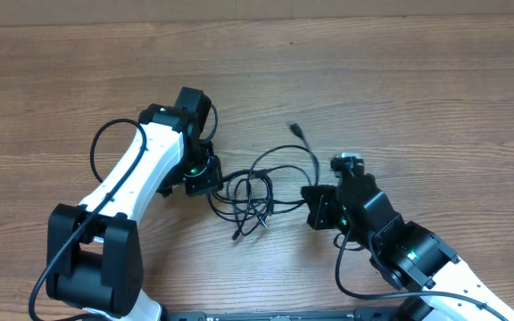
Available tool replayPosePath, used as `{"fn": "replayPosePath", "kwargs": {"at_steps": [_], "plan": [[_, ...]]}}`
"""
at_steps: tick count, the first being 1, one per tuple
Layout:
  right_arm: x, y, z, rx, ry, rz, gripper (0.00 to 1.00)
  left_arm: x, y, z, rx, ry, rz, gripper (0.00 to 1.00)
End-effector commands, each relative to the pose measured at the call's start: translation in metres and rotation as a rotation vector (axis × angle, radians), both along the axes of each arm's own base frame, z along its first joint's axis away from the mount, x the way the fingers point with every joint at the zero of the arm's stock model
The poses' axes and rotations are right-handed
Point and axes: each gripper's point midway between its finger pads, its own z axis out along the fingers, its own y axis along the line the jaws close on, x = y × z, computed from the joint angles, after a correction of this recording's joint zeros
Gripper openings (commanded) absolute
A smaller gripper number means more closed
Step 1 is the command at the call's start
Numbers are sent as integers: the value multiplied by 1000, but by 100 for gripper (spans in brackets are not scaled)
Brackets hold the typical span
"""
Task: Untangle cables
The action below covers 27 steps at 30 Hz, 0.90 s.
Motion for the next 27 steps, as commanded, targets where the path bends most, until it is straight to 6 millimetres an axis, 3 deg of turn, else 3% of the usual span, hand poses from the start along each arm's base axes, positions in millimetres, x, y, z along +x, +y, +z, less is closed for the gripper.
{"fn": "replayPosePath", "kwargs": {"at_steps": [1,7,10,14,19,22,26,27], "plan": [[19,-36,6,-62,-49,-220,4,8,29,-3,135,-38,8,6],[5,-54,-37,-165,122,-317,4,6,21,-1,83,-32,-8,6],[2,-56,-54,-187,191,-358,15,8,20,-1,81,-41,-18,7],[5,-53,-67,-210,218,-353,29,9,21,-1,84,-49,-41,9],[10,-49,-67,-198,207,-352,34,14,24,-2,101,-88,-126,9],[20,-32,-57,-175,139,-248,47,24,22,-2,90,-152,-233,8],[19,22,-36,-167,-40,212,64,59,12,3,77,-361,-502,7],[17,27,-35,-173,-64,274,66,64,10,4,80,-393,-547,7]]}}
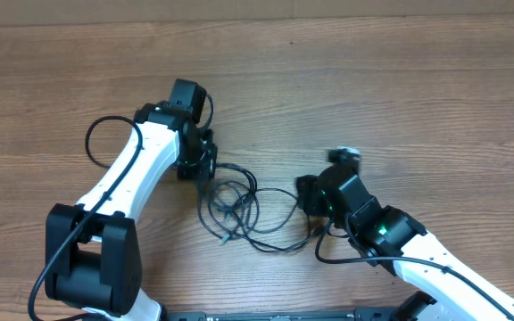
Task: Untangle cables
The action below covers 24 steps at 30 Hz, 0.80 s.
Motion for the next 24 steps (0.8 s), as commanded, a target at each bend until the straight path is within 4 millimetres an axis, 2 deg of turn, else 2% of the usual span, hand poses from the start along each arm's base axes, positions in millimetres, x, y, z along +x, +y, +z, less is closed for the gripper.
{"fn": "replayPosePath", "kwargs": {"at_steps": [1,5,10,13,18,22,24], "plan": [[-15,33,9,-66,-107,419,70,23,0,7,58,-171,-331,6],[-17,34,-3,-174,-146,566,85,41,-6,13,96,-303,-566,4],[-11,43,-27,-206,-129,624,99,45,-22,19,45,-384,-728,4],[-15,63,-35,-146,-135,727,100,43,-35,23,-20,-411,-754,4],[-10,67,-31,-130,-149,717,100,39,-52,28,-98,-423,-762,4],[-6,75,-22,-49,-142,660,91,32,-68,32,-197,-361,-609,4],[-5,79,-18,17,-113,602,91,27,-78,33,-248,-322,-537,4]]}}
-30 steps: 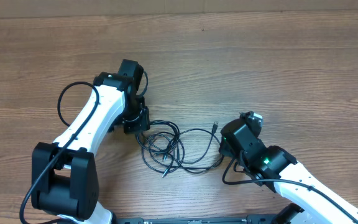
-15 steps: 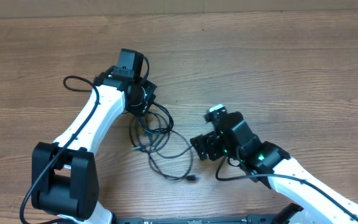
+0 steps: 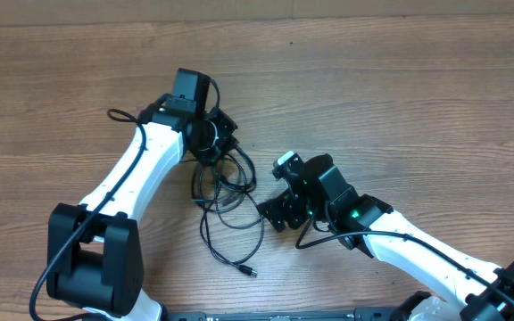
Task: Untangle cables
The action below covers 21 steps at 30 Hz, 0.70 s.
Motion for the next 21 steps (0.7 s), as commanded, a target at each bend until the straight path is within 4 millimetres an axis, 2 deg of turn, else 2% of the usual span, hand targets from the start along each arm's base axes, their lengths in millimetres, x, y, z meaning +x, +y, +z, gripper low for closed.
{"fn": "replayPosePath", "kwargs": {"at_steps": [1,2,8,11,17,21], "plan": [[4,13,18,113,60,-62,89,-10,-26,10,-134,117,107,5],[5,13,17,123,77,-82,83,-13,-30,11,-152,139,124,5],[4,12,-1,132,190,-171,81,-16,-36,13,-193,201,193,5],[3,12,-19,137,283,-250,81,-13,-32,12,-186,197,212,5],[-4,18,-25,189,413,-314,80,-8,-22,9,-182,222,305,7],[-5,18,-29,189,432,-324,67,-8,-22,10,-210,275,391,10]]}}
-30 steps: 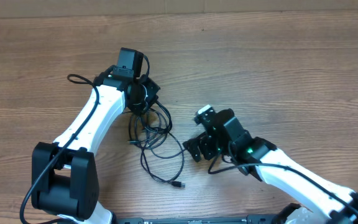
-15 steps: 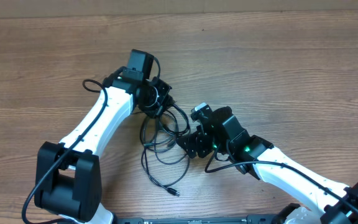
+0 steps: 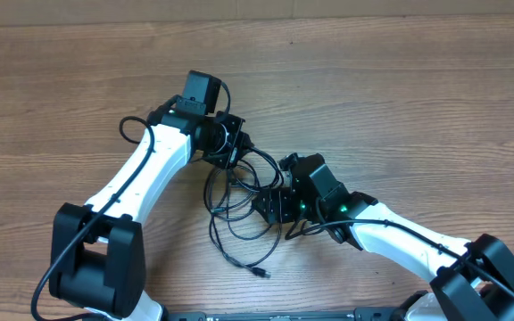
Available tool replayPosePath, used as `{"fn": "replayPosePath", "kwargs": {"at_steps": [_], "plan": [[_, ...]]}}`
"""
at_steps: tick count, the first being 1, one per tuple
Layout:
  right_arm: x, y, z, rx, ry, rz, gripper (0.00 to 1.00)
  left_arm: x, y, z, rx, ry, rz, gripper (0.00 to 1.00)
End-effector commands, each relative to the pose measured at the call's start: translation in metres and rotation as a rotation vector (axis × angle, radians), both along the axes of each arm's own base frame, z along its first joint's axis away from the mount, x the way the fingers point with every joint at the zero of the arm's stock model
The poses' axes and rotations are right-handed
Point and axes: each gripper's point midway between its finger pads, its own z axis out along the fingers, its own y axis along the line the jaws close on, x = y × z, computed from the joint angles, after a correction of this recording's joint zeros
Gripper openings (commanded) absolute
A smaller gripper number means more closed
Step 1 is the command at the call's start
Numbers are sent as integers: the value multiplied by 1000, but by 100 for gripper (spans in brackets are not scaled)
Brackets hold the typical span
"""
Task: Untangle cables
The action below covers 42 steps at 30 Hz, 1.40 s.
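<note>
A tangle of thin black cables lies on the wooden table between the two arms. Loops overlap in the middle, and one loose end with a small plug trails toward the front. My left gripper sits at the top of the tangle, apparently shut on a cable strand. My right gripper is at the tangle's right side and also appears shut on a strand. The fingertips of both are largely hidden by their own bodies from above.
The wooden table extends all around. The left arm's own black lead loops beside its forearm. The right arm's forearm stretches from the lower right toward the middle.
The left gripper shifted slightly right and toward the front with the cable. The right gripper moved a little left and closer to the left one. The tangle's loops spread and the plug end moved slightly right.
At first the grippers were apart, the left on the tangle's left side and the right on its right side. Then the left gripper stood farther back and the right farther left, the cable bundle following. Now both grippers are close together over the tangle.
</note>
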Motion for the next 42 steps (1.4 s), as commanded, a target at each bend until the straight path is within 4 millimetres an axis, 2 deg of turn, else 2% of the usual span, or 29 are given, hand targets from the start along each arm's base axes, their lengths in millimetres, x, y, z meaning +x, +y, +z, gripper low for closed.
{"fn": "replayPosePath", "kwargs": {"at_steps": [1,4,7,12,20,23,29,34,39,42], "plan": [[3,7,4,40,44,-34,63,3,2,4,-40,72,128,12],[2,7,3,42,56,-43,52,2,-1,5,-67,110,169,14],[2,7,3,42,56,-44,52,0,-3,7,-85,123,169,13],[11,2,-1,9,21,-82,56,0,-7,9,-107,124,156,12],[20,0,-9,-7,8,-123,59,3,10,-1,15,55,122,31],[28,1,-13,-7,-20,-138,64,0,10,-2,20,68,122,34],[32,5,-32,13,41,-197,64,2,17,-5,73,22,79,40],[18,16,-30,74,118,-150,55,4,22,-8,113,-4,57,43],[18,16,-30,81,138,-175,45,4,22,-8,118,-12,43,45],[17,15,-32,88,177,-213,35,4,23,-8,122,-12,45,45]]}}
